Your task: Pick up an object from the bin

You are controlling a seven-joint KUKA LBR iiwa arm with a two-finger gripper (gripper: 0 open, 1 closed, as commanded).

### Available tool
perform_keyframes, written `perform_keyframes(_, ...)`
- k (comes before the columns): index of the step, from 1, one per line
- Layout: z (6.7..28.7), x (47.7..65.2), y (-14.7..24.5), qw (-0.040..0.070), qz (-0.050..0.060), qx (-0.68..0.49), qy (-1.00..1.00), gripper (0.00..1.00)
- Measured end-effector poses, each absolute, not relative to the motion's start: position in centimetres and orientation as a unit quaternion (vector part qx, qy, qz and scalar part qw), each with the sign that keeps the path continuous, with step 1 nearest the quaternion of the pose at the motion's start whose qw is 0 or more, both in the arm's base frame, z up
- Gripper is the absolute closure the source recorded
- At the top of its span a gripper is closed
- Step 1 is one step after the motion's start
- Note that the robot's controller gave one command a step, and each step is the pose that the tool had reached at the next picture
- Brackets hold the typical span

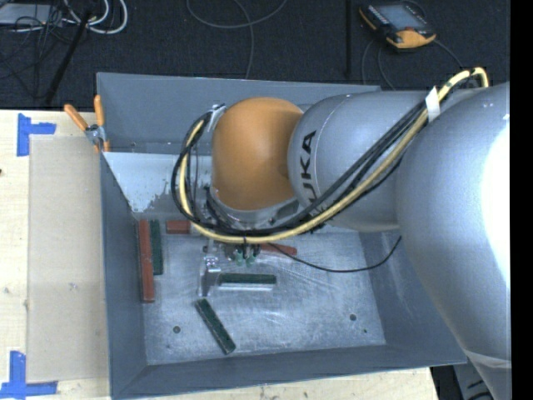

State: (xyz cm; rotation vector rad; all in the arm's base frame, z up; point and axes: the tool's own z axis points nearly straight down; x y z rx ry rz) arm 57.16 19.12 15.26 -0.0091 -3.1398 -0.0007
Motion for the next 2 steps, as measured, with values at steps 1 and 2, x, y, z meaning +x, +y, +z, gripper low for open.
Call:
perform_keyframes(1, 15.3, 57.2, 19.1, 0.001, 0.000, -0.003, -1.000, 0.00)
perform_keyframes(2, 8.0, 52.6, 13.0, 0.001, 0.000, 0.037, -0.999, 1.00)
